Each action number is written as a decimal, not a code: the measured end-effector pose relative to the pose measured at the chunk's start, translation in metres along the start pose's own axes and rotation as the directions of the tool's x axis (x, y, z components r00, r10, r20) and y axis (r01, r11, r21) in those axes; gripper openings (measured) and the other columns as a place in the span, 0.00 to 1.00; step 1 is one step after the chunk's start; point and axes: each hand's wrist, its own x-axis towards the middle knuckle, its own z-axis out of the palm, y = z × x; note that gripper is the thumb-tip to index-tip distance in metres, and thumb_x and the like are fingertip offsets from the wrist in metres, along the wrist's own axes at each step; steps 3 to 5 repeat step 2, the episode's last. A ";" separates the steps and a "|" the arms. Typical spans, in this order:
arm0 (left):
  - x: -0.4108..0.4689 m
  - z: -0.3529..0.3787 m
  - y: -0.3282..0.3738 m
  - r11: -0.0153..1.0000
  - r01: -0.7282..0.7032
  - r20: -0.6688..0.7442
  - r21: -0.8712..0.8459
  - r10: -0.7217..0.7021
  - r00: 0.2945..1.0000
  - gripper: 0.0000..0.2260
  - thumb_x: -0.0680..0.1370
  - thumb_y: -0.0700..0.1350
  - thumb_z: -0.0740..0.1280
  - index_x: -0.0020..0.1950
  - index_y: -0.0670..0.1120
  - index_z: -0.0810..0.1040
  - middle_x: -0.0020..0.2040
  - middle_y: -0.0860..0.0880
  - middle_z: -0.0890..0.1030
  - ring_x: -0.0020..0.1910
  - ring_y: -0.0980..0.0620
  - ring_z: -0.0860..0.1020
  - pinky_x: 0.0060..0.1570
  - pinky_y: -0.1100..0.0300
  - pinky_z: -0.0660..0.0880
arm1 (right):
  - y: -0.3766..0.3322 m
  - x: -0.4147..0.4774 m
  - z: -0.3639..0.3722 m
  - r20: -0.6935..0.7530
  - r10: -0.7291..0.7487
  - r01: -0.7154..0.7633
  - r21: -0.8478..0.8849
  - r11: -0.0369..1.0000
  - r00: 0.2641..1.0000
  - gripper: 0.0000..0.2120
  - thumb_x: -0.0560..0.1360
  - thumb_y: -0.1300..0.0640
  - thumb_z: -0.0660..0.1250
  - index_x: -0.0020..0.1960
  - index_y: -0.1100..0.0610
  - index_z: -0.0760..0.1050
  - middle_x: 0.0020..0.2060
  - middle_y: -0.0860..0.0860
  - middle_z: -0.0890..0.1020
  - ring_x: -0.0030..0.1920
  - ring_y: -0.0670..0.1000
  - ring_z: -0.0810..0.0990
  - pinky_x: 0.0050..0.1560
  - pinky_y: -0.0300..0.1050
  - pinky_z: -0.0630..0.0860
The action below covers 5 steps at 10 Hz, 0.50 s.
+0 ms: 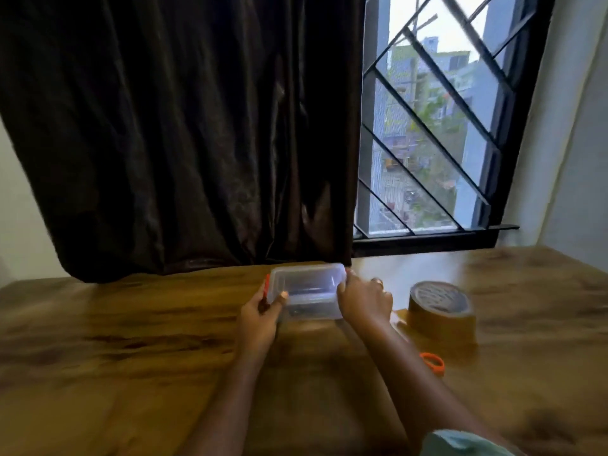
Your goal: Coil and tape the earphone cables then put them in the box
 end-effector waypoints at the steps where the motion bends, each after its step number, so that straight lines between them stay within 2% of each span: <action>1: 0.005 0.005 0.007 0.996 0.058 -0.041 0.068 -0.055 0.998 0.25 0.75 0.49 0.69 0.70 0.45 0.69 0.60 0.46 0.78 0.60 0.45 0.75 0.52 0.57 0.71 | -0.002 0.009 0.000 0.061 0.022 -0.025 0.045 0.999 0.998 0.21 0.80 0.50 0.51 0.73 0.47 0.62 0.62 0.57 0.77 0.65 0.58 0.71 0.59 0.51 0.68; 2: 0.001 0.002 0.008 0.988 0.065 -0.066 0.139 -0.056 0.996 0.30 0.77 0.52 0.66 0.76 0.48 0.59 0.71 0.46 0.68 0.68 0.44 0.68 0.63 0.54 0.66 | 0.001 0.014 -0.007 0.180 0.050 -0.089 0.218 0.972 0.982 0.24 0.79 0.46 0.56 0.74 0.48 0.61 0.64 0.56 0.76 0.64 0.59 0.72 0.61 0.54 0.71; 5: 0.001 0.002 0.008 0.988 0.065 -0.066 0.139 -0.056 0.996 0.30 0.77 0.52 0.66 0.76 0.48 0.59 0.71 0.46 0.68 0.68 0.44 0.68 0.63 0.54 0.66 | 0.001 0.014 -0.007 0.180 0.050 -0.089 0.218 0.972 0.982 0.24 0.79 0.46 0.56 0.74 0.48 0.61 0.64 0.56 0.76 0.64 0.59 0.72 0.61 0.54 0.71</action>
